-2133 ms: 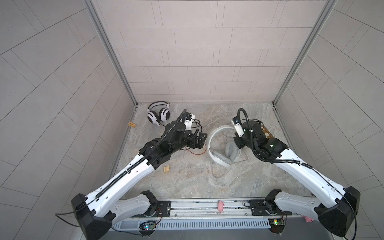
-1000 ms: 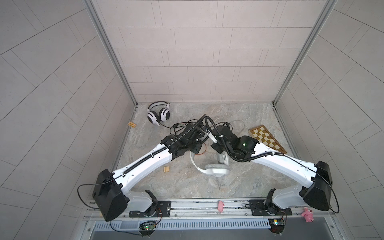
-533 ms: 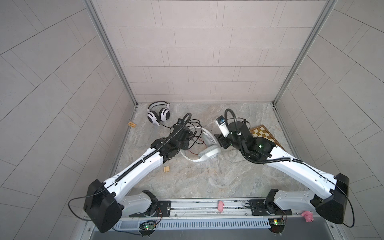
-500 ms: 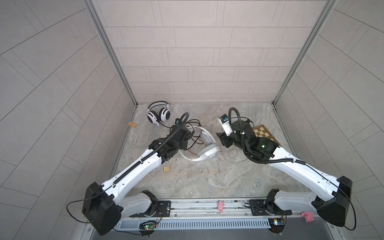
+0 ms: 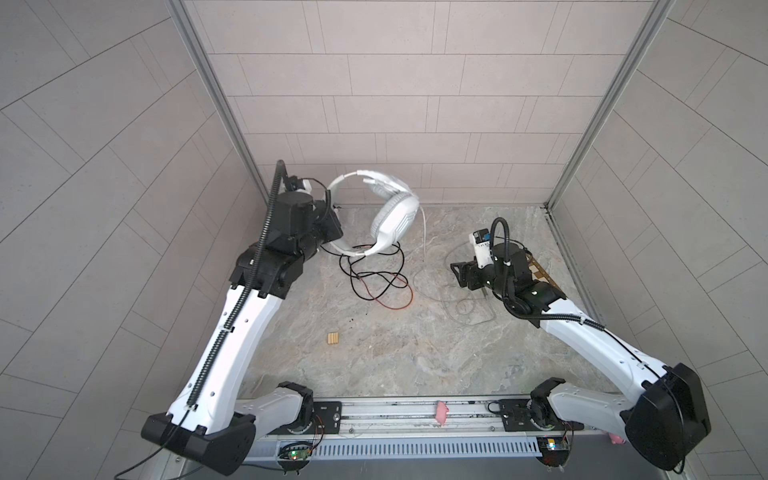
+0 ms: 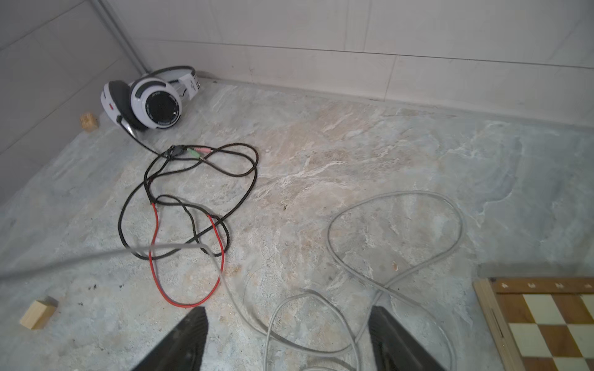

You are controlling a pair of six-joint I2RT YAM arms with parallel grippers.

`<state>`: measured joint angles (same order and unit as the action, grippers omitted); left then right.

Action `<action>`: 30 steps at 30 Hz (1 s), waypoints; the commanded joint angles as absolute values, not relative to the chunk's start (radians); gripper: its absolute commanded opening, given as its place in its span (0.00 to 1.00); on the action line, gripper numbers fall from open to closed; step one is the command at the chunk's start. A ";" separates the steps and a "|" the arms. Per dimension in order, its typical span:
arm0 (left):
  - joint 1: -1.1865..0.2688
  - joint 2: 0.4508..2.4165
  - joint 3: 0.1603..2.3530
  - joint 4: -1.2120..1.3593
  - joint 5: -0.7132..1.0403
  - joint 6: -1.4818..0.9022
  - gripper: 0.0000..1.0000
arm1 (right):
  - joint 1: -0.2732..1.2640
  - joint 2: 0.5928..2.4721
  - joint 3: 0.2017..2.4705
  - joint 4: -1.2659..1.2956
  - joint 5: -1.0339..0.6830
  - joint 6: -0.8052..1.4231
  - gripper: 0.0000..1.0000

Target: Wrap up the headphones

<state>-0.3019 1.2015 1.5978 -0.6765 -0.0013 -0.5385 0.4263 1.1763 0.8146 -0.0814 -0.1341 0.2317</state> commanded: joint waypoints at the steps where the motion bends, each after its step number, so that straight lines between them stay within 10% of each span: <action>1: -0.292 1.246 1.734 -0.758 0.030 -0.549 0.00 | 0.426 1.201 0.726 0.110 -0.162 0.236 0.99; 19: -0.209 1.371 1.951 -0.852 0.207 -0.563 0.00 | 0.453 1.605 0.681 0.490 -0.422 0.277 0.99; 30: -0.127 1.374 1.994 -0.840 0.275 -0.576 0.00 | 0.482 1.681 0.729 0.490 -0.484 0.309 0.80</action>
<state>-0.1463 1.3914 1.9549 -0.8959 0.2188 -0.5396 0.4713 1.6592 0.7143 0.4625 -0.4694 0.3004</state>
